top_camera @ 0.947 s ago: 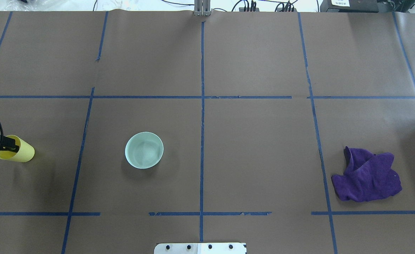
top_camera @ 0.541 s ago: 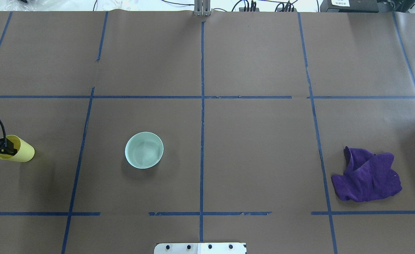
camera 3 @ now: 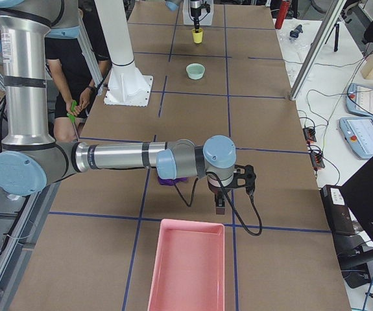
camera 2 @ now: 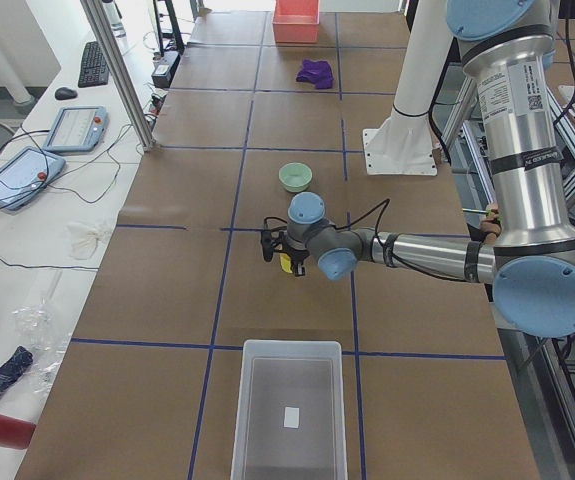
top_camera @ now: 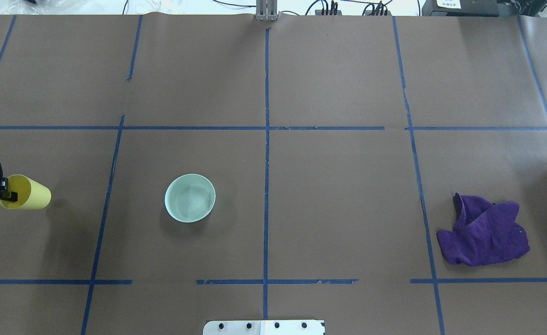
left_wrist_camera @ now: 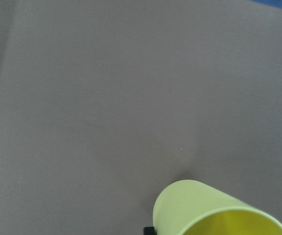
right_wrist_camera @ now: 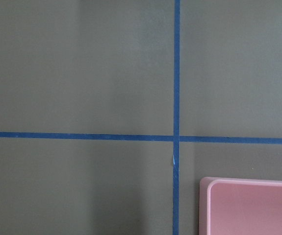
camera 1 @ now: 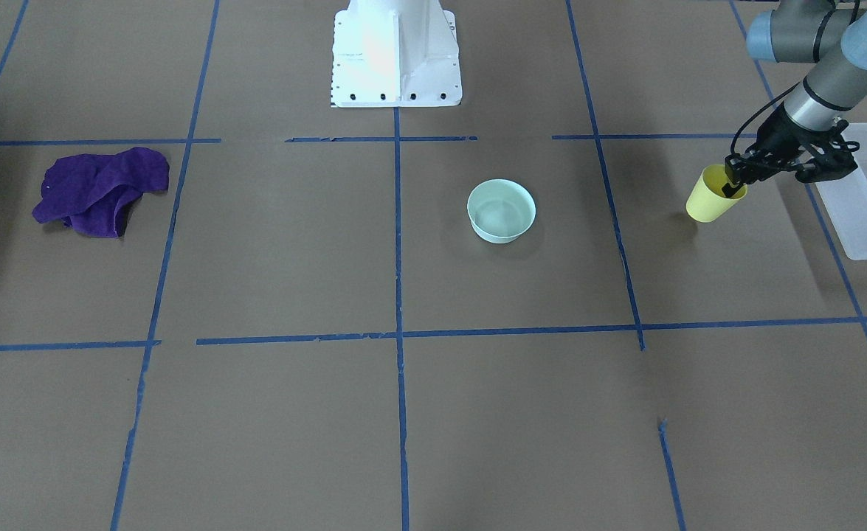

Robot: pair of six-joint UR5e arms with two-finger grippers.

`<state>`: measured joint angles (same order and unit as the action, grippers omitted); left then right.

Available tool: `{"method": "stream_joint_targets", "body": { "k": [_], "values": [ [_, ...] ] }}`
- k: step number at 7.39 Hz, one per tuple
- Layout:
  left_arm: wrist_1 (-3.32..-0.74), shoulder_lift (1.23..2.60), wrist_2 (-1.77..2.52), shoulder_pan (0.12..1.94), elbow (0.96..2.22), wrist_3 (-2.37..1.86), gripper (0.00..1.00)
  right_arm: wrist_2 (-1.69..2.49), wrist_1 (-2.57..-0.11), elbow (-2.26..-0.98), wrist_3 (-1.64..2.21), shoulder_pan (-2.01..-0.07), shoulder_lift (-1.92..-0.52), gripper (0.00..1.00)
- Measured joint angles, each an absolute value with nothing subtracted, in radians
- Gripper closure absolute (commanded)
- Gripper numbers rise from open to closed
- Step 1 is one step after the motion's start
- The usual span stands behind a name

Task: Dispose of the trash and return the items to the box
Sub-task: 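Lift the yellow cup with the left gripper while the right reaches for the cloth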

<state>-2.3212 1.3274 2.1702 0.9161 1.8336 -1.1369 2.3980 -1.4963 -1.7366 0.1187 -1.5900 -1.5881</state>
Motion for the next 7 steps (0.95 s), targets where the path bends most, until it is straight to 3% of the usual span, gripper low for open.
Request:
{"method": "stream_joint_targets", "body": {
  "k": [3,7],
  "values": [
    [-2.282,1.342,2.249,0.97,1.864,-1.131,1.0,2.4,-1.474,-1.739,0.125,-1.497,-1.61,0.0],
    [-1.893,1.5,2.246,1.103,1.919,-0.867,1.0,2.4,-1.202,-1.802,0.47,-1.321,-1.701,0.0]
  ]
}}
